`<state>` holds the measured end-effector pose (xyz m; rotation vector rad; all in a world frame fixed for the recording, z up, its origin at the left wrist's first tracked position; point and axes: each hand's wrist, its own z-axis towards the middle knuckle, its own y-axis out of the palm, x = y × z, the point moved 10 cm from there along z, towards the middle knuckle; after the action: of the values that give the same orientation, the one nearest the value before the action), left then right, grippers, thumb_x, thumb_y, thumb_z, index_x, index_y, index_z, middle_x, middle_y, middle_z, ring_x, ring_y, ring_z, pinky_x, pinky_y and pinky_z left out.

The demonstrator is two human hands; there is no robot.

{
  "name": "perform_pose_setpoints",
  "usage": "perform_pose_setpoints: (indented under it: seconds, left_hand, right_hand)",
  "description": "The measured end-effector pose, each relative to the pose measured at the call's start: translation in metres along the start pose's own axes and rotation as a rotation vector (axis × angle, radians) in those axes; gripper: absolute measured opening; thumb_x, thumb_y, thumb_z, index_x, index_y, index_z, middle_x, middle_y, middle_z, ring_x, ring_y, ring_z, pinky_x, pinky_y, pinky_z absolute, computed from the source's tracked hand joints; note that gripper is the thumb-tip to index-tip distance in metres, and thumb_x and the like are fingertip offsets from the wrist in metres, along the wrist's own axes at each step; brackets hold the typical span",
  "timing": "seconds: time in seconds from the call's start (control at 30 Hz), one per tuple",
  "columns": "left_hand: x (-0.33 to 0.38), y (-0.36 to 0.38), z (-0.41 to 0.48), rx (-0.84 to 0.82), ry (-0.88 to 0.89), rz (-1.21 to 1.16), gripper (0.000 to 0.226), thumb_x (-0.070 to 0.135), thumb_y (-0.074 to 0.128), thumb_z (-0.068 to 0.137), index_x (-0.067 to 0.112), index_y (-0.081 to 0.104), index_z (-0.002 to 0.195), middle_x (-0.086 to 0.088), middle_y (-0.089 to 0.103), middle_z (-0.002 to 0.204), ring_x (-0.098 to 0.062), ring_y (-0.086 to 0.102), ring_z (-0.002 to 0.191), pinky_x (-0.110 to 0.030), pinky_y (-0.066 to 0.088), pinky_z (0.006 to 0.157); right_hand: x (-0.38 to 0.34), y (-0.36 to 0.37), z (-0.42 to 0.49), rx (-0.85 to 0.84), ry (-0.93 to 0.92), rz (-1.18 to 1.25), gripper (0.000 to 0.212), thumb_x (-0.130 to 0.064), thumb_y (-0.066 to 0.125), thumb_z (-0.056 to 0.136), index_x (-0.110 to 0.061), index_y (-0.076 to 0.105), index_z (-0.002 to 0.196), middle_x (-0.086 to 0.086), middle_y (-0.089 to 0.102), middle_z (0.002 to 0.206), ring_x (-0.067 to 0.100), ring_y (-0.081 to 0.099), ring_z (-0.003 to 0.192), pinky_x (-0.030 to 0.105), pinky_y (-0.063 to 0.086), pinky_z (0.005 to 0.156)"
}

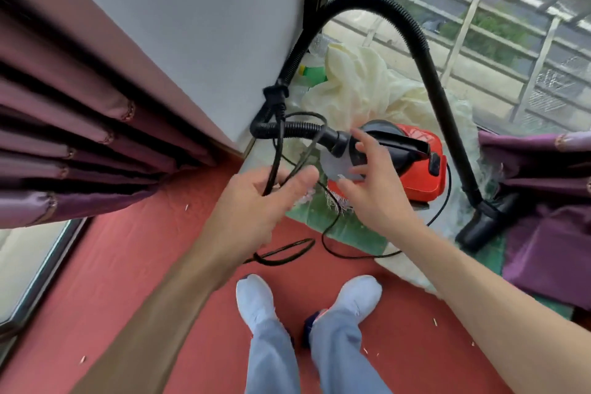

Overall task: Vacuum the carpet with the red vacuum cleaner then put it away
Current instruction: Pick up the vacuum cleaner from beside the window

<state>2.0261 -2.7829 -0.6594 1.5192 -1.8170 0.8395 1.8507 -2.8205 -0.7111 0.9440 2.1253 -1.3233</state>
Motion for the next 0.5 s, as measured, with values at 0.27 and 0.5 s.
perform_pose_setpoints:
  seconds: [0.27, 0.5]
  left_hand:
    - [0.018, -0.067, -0.018, 0.166, 0.195, 0.045, 0.054, 0.026, 0.083, 0.075, 0.016, 0.042, 0.042, 0.005, 0.022, 0.052, -0.017, 0.020, 0.053, -0.033, 0.015, 0.053]
    - [-0.013, -0.070, 0.007, 0.268, 0.195, 0.217, 0.022, 0.038, 0.085, 0.073, 0.025, 0.070, 0.082, 0.013, 0.042, 0.050, -0.004, 0.038, 0.050, -0.018, 0.030, 0.052]
  right_hand:
    - [-0.036, 0.039, 0.070, -0.004, -0.035, 0.006, 0.011, -0.021, 0.058, 0.098, -0.015, 0.068, 0.096, 0.011, 0.059, 0.116, 0.025, 0.056, 0.106, 0.028, 0.043, 0.080]
    - [-0.064, 0.014, 0.011, 0.158, 0.045, 0.358, 0.026, -0.018, 0.046, 0.102, -0.009, 0.066, 0.088, 0.009, 0.074, 0.071, 0.028, 0.072, 0.068, 0.046, 0.061, 0.072]
